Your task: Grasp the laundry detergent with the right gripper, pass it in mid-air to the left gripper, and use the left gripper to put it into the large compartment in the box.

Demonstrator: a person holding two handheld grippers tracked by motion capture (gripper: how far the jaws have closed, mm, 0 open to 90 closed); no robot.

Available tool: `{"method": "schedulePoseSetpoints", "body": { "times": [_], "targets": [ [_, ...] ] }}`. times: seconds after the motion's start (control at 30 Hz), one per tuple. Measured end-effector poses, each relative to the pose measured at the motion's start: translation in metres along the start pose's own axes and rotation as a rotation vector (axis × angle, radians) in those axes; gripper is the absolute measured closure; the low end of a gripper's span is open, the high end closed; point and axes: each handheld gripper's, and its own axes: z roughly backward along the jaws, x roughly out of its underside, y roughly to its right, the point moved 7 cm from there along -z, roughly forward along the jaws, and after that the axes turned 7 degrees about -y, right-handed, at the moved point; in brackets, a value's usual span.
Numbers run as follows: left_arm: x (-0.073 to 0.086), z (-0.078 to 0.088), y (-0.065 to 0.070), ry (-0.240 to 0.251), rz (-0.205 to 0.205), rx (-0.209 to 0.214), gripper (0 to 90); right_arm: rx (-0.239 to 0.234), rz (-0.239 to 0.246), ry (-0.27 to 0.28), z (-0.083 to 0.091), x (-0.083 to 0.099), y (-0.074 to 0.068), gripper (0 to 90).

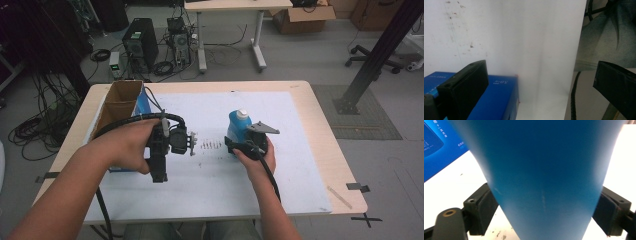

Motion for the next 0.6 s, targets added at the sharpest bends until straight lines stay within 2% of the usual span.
{"method": "schedulePoseSetpoints", "body": {
  "times": [0.2, 0.6],
  "targets": [
    [0.0007, -0.0001, 0.0002, -0.001, -0.004, 0.001, 0.2, -0.004, -0.008, 0.003, -0.0001, -0.0009, -0.0005, 19.8],
    [0.0026, 0.0001, -0.0001, 0.004, 0.004, -0.002, 0.2, 0.029, -0.006, 0.004, -0.0011, -0.0003, 0.0, 26.6]
  ]
}}
